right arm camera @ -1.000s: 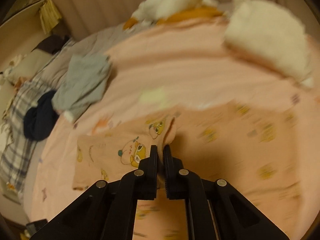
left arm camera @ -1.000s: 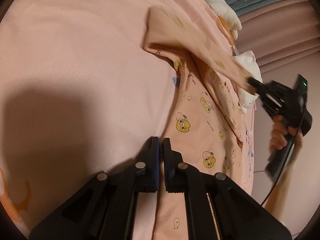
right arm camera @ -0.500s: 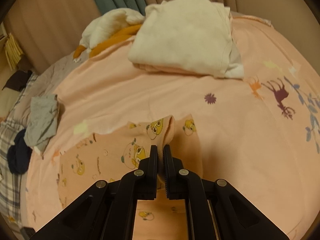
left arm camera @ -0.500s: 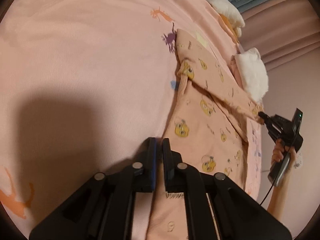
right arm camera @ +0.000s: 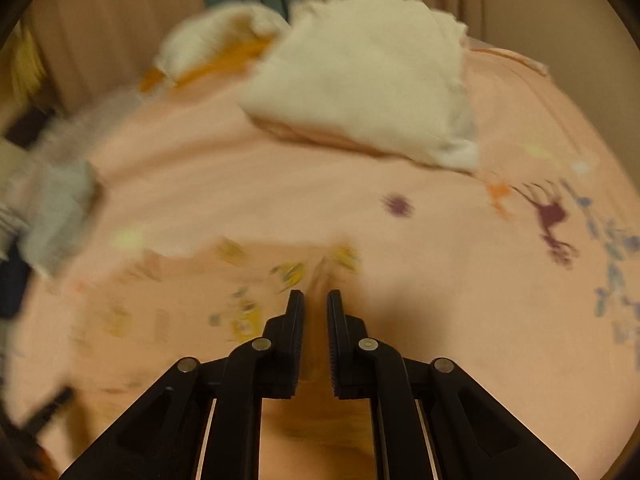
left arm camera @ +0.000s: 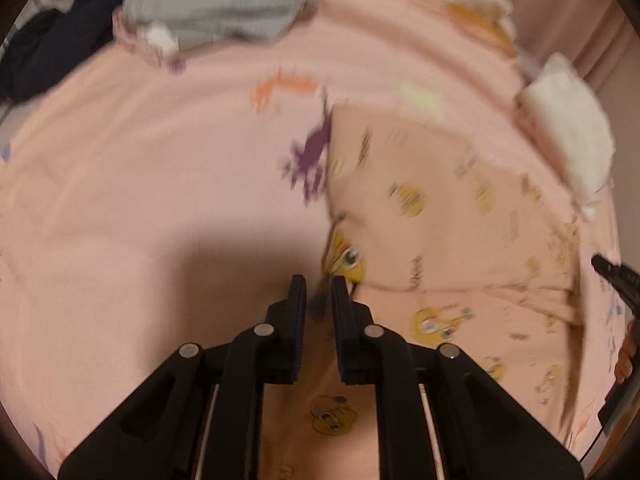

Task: Fold small clothes

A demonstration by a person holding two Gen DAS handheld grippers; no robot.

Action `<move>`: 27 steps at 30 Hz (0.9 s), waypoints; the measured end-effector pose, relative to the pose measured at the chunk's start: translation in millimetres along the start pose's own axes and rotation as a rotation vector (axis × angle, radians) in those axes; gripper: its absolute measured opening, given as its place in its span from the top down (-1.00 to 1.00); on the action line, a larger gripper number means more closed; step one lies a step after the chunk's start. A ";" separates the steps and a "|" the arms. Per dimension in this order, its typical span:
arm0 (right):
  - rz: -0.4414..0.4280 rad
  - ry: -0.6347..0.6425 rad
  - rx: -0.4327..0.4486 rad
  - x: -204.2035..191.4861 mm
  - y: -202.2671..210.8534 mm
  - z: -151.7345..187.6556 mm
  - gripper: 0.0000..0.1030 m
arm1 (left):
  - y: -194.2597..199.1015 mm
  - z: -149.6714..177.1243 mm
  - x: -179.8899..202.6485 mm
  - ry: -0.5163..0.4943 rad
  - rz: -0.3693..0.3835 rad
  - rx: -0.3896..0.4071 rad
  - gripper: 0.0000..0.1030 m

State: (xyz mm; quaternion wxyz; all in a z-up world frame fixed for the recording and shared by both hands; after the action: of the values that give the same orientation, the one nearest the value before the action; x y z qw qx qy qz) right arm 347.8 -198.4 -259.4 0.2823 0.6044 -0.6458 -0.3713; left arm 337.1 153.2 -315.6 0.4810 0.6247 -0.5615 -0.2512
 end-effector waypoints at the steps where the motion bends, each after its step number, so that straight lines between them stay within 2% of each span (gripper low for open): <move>1: 0.031 0.017 -0.048 5.3 -10.7 6.3 0.73 | -0.3 0.8 -4.4 0.015 0.015 0.013 0.72; 3: 0.049 0.030 -0.110 16.5 -22.4 16.2 0.73 | 3.0 -0.3 -12.7 0.050 0.049 0.031 0.69; 5: 0.045 0.020 -0.078 23.2 -17.6 17.0 0.73 | 4.7 -2.0 -21.0 0.064 0.052 0.019 0.75; 7: -0.002 0.022 -0.016 19.4 -4.7 13.5 0.73 | 9.6 0.5 -24.7 0.045 0.018 0.013 0.75; 8: -0.053 0.040 0.013 10.4 4.6 10.7 0.73 | 13.0 3.3 -25.3 0.019 -0.009 0.009 0.75; 10: -0.153 0.073 0.019 -6.7 13.0 10.6 0.73 | 23.6 16.5 -22.4 -0.051 -0.078 0.013 0.74; 11: -0.175 0.084 0.005 -12.9 13.2 12.8 0.73 | 27.1 21.7 -22.9 -0.076 -0.112 0.020 0.74; 13: -0.159 0.105 -0.049 -22.3 3.3 23.2 0.73 | 32.9 35.0 -28.1 -0.086 -0.155 0.031 0.69; 16: -0.050 0.133 -0.163 -17.3 -26.5 53.2 0.77 | 42.1 58.6 -43.8 -0.039 -0.110 0.020 0.52; 18: -0.065 0.137 -0.101 -4.1 -16.7 70.6 0.81 | 50.7 74.7 -46.0 -0.058 -0.111 0.003 0.38; 19: -0.055 0.136 -0.106 -0.2 -11.5 74.3 0.81 | 57.6 84.8 -44.5 -0.091 -0.129 0.000 0.33; 21: -0.020 0.107 -0.129 11.1 6.9 82.6 0.81 | 70.9 99.1 -48.9 -0.090 -0.129 0.008 0.22; 23: -0.003 0.055 -0.107 23.3 35.9 94.0 0.75 | 81.2 113.4 -55.1 -0.025 -0.036 0.019 -0.03; 24: -0.032 0.044 -0.094 27.2 52.2 102.8 0.60 | 82.8 119.6 -58.7 0.019 0.005 0.013 -0.09; 25: -0.044 0.036 -0.093 30.6 61.5 110.0 0.25 | 82.7 121.9 -57.6 0.036 0.008 0.004 -0.10; 26: -0.046 0.020 -0.095 34.5 74.1 122.2 0.02 | 84.9 126.2 -55.9 0.024 -0.007 -0.009 -0.10; 27: -0.031 0.002 -0.094 38.8 84.7 135.9 -0.36 | 88.7 130.6 -53.5 -0.006 -0.013 -0.010 -0.10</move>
State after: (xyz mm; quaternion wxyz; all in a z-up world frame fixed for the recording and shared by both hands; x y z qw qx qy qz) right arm 184.6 -218.6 -269.9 0.3053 0.6007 -0.6179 -0.4051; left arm 171.7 170.3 -303.0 0.4808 0.6252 -0.5577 -0.2588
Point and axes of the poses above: each gripper's, at about its wrist camera, not at the fingertips, and y roughly against the way its jaws point, x to its right, z to its underside, the point moved 2 cm from there along -y, roughly the way its jaws point
